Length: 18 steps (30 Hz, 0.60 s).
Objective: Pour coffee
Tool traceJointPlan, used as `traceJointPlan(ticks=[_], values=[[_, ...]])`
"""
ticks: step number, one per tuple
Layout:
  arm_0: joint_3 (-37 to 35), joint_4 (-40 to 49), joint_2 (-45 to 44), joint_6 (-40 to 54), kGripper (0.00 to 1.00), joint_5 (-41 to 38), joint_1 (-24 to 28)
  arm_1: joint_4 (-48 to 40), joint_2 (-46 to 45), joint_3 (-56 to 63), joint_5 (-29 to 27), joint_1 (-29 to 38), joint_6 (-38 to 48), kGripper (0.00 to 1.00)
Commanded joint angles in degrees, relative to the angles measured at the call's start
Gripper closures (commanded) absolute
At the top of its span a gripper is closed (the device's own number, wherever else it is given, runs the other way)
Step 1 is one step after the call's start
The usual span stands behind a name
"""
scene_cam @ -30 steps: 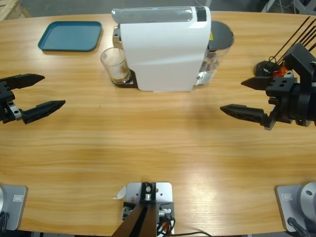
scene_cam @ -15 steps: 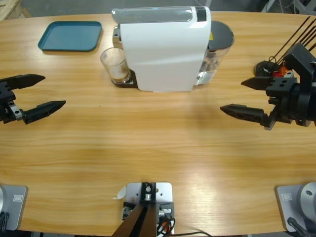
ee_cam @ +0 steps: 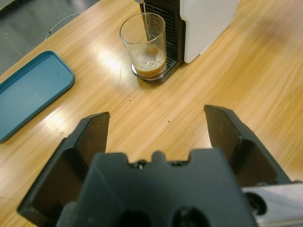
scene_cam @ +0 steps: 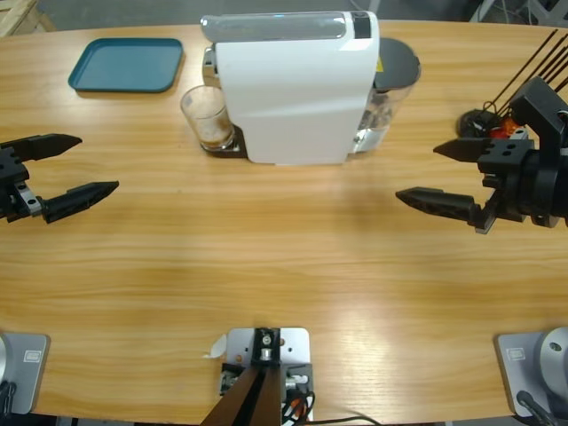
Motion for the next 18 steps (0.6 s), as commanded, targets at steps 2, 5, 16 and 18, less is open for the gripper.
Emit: traceJointPlan(ticks=[2, 5, 16, 18], values=[[1.77, -0.73, 1.82, 0.48, 0.128, 0.11, -0.14, -0.38, 0.95, 2.11, -1.02, 0.54, 0.72, 0.133], [1.51, -0.73, 2.10, 0.39, 0.128, 0.18, -0.04, -0.38, 0.61, 2.10, -1.01, 0.54, 0.81, 0.133], [-6.03, -2.98, 10.54, 1.33, 0.128, -1.07, 0.37, -0.38, -0.72, 2.24, -1.71, 0.54, 0.99, 0.046], [-6.05, -5.78, 14.16, 1.54, 0.128, -1.77, 0.37, -0.38, -1.18, 2.38, -1.73, 0.54, 0.99, 0.049]])
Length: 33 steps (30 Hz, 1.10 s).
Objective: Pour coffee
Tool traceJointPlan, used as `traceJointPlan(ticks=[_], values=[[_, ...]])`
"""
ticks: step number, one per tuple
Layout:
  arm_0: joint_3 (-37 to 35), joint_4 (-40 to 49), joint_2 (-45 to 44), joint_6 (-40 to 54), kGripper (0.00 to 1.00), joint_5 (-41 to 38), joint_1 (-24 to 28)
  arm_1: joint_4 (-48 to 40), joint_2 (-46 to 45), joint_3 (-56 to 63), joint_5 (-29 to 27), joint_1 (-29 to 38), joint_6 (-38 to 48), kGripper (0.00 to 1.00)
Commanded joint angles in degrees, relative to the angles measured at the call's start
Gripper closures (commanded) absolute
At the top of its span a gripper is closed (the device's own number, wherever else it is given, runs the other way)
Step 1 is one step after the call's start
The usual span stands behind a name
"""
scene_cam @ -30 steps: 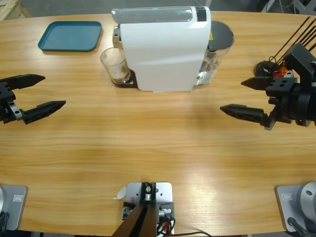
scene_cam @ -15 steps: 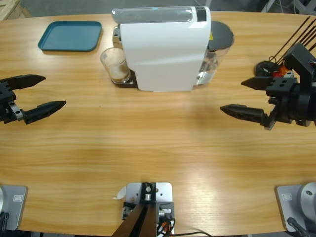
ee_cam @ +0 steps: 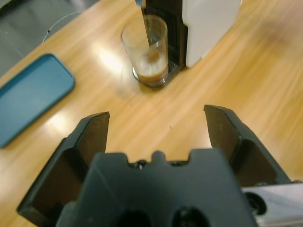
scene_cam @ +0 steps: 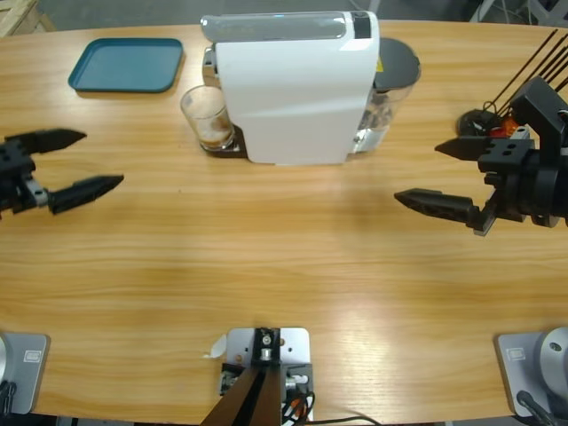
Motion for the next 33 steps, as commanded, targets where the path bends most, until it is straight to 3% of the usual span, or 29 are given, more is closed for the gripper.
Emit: traceJointPlan(ticks=[1, 14, 33], values=[[-3.52, -6.96, 13.53, 1.54, 0.128, -2.27, 0.29, -0.38, -1.32, 2.41, -1.56, 0.55, 0.66, 0.050], [-3.91, -24.93, 29.47, 1.56, 0.128, -8.30, 2.68, -0.47, -0.78, 2.38, -1.79, 0.55, 0.66, 0.046], [-11.61, -28.28, 42.00, 0.93, 0.128, -12.25, 3.36, -0.64, -0.99, 2.54, -1.88, 0.55, 0.66, 0.046]])
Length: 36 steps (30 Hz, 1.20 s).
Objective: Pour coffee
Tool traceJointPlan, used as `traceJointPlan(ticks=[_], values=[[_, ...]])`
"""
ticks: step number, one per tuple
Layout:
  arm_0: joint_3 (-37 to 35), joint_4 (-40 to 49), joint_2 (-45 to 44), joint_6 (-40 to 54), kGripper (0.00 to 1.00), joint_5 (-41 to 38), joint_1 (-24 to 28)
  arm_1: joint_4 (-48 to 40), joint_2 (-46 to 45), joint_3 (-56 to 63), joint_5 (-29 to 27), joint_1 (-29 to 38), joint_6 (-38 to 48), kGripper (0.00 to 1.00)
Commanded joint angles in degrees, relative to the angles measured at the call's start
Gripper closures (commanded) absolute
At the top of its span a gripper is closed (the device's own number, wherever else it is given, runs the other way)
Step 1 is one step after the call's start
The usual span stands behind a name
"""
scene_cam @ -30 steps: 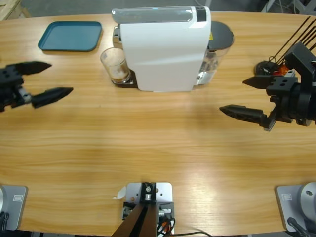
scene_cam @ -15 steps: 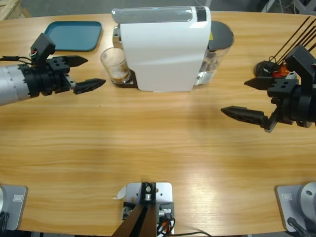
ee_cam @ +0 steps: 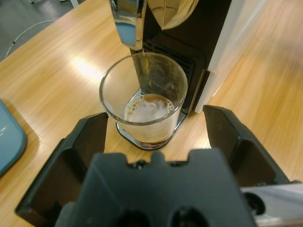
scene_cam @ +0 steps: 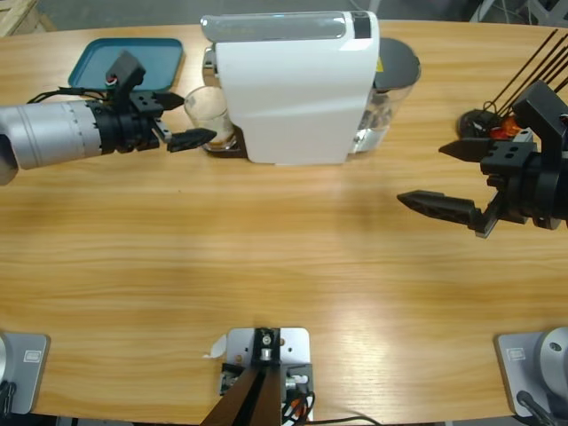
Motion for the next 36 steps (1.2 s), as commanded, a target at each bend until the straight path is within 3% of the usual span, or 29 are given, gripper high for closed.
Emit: traceJointPlan(ticks=[1, 11, 15, 22, 29, 36], values=[[-3.18, -1.01, 5.50, 0.01, 0.128, -1.38, 0.24, -0.63, -0.55, 1.84, -1.08, 0.55, 0.62, 0.046], [-5.46, -1.03, 8.31, -0.20, 0.136, -3.12, 1.54, -0.96, 0.00, 1.86, -1.26, 0.53, 0.62, 0.046], [-5.38, -1.03, 9.31, -0.34, 0.363, -3.40, 2.16, -0.98, 0.19, 1.80, -1.26, 0.53, 0.62, 0.046], [-5.55, -1.10, 9.42, 0.08, 0.569, -4.28, 2.17, -0.98, 0.72, 1.68, -1.26, 0.53, 0.70, 0.046], [-4.32, -1.12, 7.53, 0.63, 0.570, -4.81, 3.16, -1.08, 1.26, 1.59, -1.22, 0.55, 0.70, 0.046], [-0.07, -0.96, 0.42, 0.71, 0.570, -0.64, 9.49, -1.24, 1.61, 1.59, -1.17, 0.55, 0.70, 0.046]])
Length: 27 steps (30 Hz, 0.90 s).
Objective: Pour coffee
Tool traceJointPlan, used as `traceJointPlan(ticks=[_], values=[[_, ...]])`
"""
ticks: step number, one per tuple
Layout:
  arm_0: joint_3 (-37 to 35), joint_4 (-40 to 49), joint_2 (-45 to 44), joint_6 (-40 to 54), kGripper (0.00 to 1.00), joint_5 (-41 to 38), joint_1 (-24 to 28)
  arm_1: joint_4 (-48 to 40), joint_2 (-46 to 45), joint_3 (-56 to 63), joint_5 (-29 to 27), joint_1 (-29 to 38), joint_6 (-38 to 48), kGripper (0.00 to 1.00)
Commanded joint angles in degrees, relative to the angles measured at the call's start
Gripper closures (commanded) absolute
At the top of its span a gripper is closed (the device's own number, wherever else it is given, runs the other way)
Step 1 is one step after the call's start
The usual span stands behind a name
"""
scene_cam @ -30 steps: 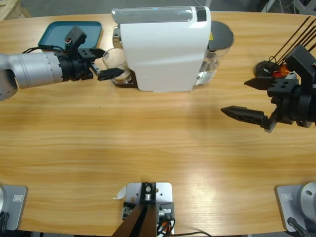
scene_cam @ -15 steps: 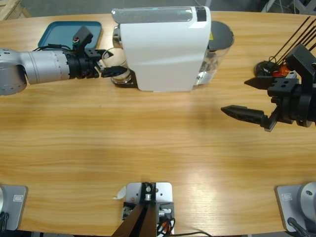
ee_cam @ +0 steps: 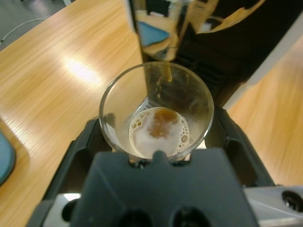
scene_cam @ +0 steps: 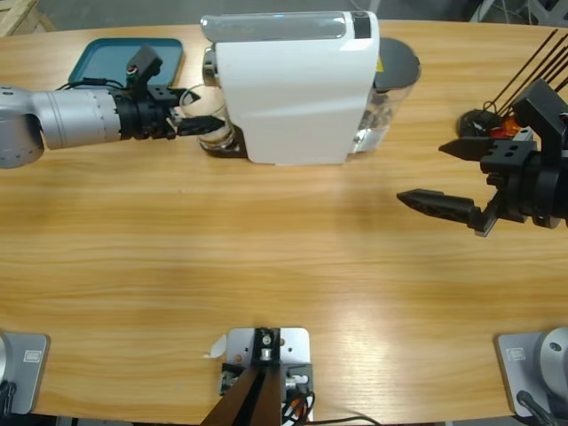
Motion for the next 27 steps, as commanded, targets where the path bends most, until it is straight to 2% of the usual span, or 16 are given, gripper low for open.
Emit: traceJointPlan(ticks=[1, 6, 12, 20, 27], values=[[4.91, -0.40, -6.34, 0.67, 0.570, 3.93, 7.19, -0.93, 1.43, 1.59, -1.01, 0.55, 0.70, 0.046], [3.95, -0.42, -9.11, 0.23, 0.570, 6.09, 13.19, -0.93, 1.26, 1.62, -1.01, 0.55, 0.70, 0.050], [-3.96, 0.85, -6.37, -1.67, 0.570, 6.44, 21.20, -0.93, 0.64, 1.76, -1.01, 0.53, 0.70, 0.055], [-14.53, 1.95, 3.65, -4.37, 0.570, 6.07, 26.04, -0.97, 0.47, 1.76, -0.99, 0.53, 0.70, 0.050], [-16.04, 2.73, 7.87, -4.71, 0.566, 5.67, 27.56, -1.18, 0.84, 1.76, -0.82, 0.55, 0.70, 0.051]])
